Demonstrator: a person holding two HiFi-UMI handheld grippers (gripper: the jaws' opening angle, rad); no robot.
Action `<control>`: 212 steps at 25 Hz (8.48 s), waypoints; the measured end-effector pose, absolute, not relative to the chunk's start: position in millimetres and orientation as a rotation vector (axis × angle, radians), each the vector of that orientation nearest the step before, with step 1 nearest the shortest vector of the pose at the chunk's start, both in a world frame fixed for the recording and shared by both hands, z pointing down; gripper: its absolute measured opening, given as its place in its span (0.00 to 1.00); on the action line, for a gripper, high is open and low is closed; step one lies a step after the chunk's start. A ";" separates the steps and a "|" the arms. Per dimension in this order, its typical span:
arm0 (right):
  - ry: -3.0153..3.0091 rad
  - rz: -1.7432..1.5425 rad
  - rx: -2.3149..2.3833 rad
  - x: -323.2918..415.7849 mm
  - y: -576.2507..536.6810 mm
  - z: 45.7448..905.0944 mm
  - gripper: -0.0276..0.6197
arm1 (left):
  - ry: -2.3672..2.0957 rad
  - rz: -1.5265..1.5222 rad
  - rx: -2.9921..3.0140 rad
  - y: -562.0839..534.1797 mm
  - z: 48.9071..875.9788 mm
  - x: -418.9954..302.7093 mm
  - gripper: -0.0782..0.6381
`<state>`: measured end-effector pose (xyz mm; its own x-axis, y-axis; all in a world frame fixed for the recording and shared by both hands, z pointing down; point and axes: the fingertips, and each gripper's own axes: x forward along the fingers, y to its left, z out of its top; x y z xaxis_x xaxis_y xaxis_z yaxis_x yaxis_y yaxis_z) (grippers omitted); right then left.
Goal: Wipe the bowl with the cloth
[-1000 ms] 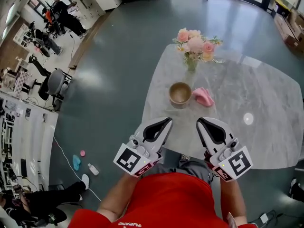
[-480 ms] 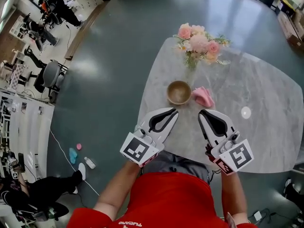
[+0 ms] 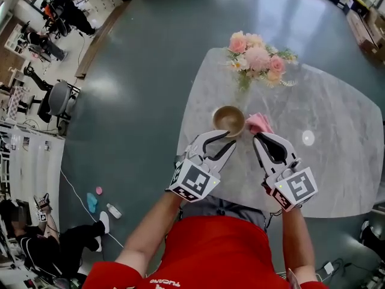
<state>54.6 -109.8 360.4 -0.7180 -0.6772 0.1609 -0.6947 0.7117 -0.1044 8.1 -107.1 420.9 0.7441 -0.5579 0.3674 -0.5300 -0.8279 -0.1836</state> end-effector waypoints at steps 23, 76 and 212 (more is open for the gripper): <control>-2.438 0.215 1.088 70.4 -148.1 460.2 0.20 | 0.486 -1.347 -2.503 -127.6 545.7 16.3 0.33; -2.091 0.300 0.990 95.7 -187.4 565.8 0.11 | 0.493 -1.295 -2.689 -142.1 552.9 20.2 0.15; -2.943 0.610 0.609 6.5 -79.6 361.2 0.08 | -0.070 0.711 -3.520 -66.6 289.6 -22.3 0.14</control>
